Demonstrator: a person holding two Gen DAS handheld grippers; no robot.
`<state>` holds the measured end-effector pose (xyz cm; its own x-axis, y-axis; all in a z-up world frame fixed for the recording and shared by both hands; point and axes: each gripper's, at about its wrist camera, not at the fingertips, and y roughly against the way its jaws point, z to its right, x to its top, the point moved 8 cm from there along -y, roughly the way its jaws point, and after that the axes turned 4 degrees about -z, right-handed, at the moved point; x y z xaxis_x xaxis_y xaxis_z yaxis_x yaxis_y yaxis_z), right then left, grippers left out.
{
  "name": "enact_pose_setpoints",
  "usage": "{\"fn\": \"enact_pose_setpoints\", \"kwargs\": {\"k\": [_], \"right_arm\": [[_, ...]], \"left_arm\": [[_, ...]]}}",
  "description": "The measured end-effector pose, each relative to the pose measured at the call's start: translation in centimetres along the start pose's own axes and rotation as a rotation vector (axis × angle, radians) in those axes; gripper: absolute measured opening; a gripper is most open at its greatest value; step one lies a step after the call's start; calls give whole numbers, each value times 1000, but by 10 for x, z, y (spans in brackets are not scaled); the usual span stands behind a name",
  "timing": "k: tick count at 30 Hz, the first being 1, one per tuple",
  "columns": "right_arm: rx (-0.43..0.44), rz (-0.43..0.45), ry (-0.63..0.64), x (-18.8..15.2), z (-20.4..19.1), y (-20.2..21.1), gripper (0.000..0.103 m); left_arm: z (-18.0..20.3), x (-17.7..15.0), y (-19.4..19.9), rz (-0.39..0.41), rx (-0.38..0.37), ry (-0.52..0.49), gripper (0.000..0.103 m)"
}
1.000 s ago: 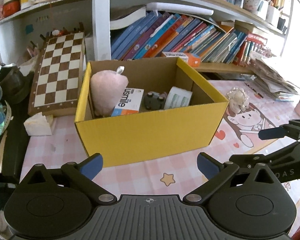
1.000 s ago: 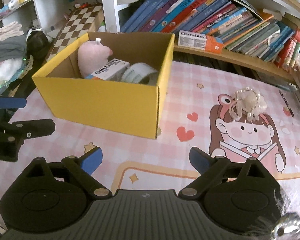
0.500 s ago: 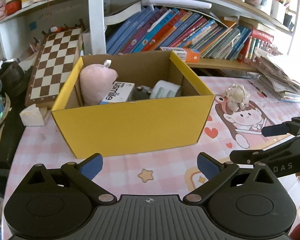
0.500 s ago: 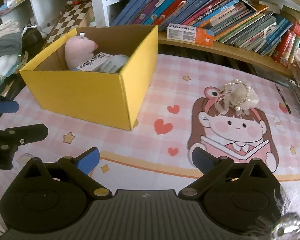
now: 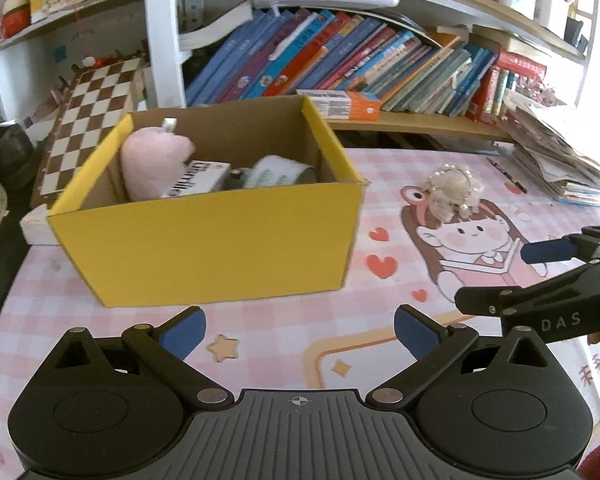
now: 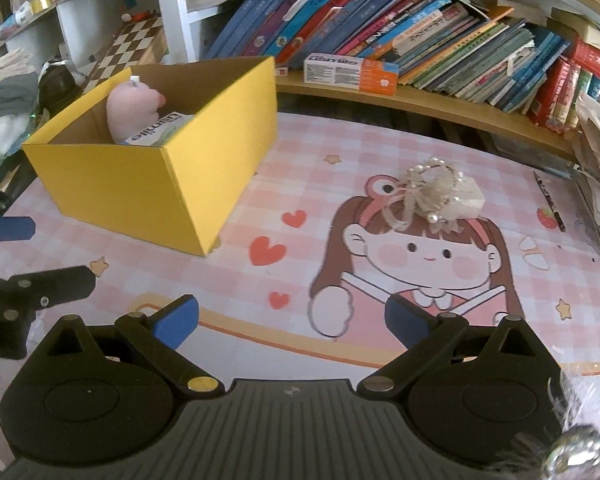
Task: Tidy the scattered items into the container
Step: 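Lift both open tools out of the yellow box and back away, then move both tools toward the pearl hair clip on the desk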
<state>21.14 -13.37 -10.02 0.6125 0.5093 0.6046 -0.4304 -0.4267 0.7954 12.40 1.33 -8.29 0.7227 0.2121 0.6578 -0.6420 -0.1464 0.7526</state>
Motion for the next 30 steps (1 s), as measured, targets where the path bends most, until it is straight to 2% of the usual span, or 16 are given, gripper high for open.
{"fn": "enact_pose_setpoints", "kwargs": {"k": [10,30], "right_arm": [[-10,33,5,-6,42,2,100],[-27,73,-35,15,116,-18,100]], "left_arm": [[43,6,-10,23,-4,-4,102],[104,45,-43,66,-43,-81,102]]}}
